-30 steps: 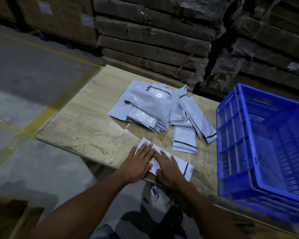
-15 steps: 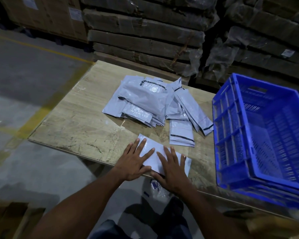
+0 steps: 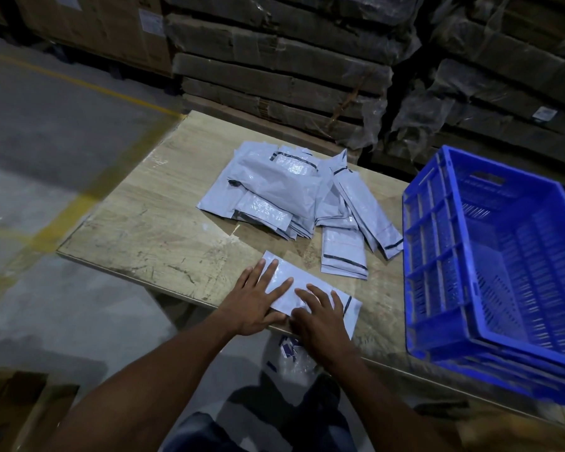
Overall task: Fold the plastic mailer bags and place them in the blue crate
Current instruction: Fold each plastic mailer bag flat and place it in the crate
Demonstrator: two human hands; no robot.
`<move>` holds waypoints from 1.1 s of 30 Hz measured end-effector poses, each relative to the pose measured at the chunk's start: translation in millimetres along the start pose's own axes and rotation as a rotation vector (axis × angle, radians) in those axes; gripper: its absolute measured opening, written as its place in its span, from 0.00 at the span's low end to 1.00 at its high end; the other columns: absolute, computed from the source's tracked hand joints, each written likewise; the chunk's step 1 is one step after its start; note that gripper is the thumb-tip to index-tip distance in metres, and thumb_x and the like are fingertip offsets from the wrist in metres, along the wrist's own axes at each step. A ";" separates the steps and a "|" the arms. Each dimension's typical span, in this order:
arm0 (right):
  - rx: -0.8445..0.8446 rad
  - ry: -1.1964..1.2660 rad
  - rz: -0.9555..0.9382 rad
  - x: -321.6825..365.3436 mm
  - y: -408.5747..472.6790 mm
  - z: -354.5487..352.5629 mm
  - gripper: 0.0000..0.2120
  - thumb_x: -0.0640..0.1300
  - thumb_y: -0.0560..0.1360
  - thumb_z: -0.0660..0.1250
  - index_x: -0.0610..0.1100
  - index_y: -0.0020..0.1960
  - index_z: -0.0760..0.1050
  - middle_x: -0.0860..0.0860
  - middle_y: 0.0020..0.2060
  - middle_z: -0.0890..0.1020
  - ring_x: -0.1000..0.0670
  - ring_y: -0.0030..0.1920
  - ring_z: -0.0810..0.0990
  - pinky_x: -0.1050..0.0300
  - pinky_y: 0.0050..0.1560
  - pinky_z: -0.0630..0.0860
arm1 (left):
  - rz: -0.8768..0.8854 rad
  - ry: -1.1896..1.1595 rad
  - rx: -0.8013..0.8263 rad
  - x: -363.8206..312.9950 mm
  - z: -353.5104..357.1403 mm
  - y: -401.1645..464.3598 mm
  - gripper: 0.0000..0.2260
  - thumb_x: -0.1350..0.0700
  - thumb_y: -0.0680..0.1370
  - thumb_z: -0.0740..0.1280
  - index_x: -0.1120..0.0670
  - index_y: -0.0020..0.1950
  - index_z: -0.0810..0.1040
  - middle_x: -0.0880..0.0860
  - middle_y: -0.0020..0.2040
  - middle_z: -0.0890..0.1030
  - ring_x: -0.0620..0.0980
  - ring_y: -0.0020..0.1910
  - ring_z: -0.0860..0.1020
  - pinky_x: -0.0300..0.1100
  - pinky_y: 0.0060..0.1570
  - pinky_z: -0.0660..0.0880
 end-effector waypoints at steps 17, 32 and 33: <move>0.180 -0.209 -0.340 21.3 -17.0 -28.3 0.28 0.45 0.69 0.76 0.49 0.69 0.75 0.50 0.72 0.74 0.32 0.77 0.60 0.23 0.67 0.64 | -0.026 -0.118 -0.089 -7.3 -34.8 4.9 0.28 0.59 0.79 0.70 0.49 0.78 0.71 0.61 0.81 0.63 0.66 0.81 0.56 0.69 0.70 0.65; -0.241 0.116 0.041 -96.3 44.3 -198.4 0.13 0.38 0.73 0.63 0.40 0.54 0.82 0.42 0.52 0.86 0.40 0.46 0.86 0.49 0.45 0.81 | -0.183 -0.216 -0.013 -56.6 -19.0 33.0 0.41 0.37 0.81 0.61 0.55 0.84 0.46 0.64 0.84 0.47 0.68 0.82 0.49 0.65 0.77 0.54; -0.299 0.119 0.073 -108.3 42.4 -214.9 0.12 0.36 0.73 0.65 0.39 0.54 0.83 0.42 0.52 0.86 0.40 0.47 0.86 0.51 0.48 0.79 | -0.166 -0.201 0.004 -67.3 -20.2 38.7 0.42 0.37 0.82 0.62 0.56 0.85 0.45 0.64 0.84 0.45 0.68 0.82 0.47 0.65 0.77 0.52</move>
Point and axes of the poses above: each hand's wrist, its own y-axis towards the middle knuckle, its own z-axis out of the palm, x = y × z, the point moved 4 cm from there along y, towards the middle knuckle
